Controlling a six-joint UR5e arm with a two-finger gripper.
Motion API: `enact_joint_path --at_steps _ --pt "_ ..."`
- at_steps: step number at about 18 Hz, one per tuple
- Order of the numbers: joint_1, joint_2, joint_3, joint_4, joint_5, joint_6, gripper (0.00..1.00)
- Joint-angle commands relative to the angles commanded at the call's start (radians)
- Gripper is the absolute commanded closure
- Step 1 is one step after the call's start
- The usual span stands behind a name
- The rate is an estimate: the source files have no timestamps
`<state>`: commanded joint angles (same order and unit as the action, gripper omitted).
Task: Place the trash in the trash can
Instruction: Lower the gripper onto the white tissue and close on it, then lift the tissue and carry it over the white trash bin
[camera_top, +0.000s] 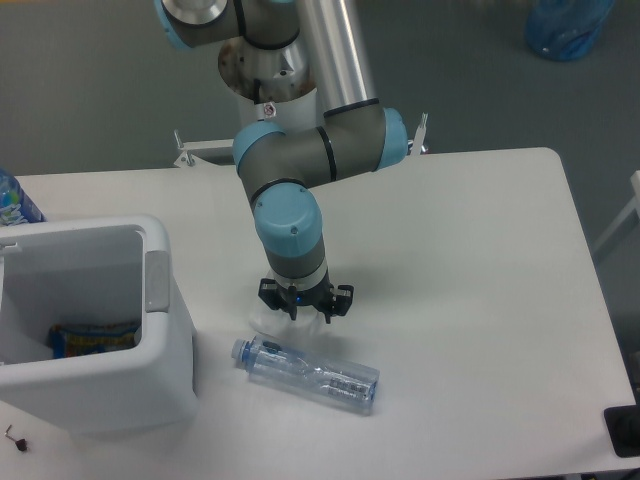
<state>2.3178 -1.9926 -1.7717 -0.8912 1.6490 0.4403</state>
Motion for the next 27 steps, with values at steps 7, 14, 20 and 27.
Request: enact_joint_path --at_steps 7,14,20,27 --pt "0.006 0.02 0.005 -0.002 -0.002 0.026 0.93" --pt "0.035 0.126 -0.031 -0.021 -0.009 0.187 0.93" --pt "0.126 0.27 0.006 -0.04 -0.242 0.282 0.93" --pt "0.23 0.345 0.173 -0.04 -0.543 0.028 0.93"
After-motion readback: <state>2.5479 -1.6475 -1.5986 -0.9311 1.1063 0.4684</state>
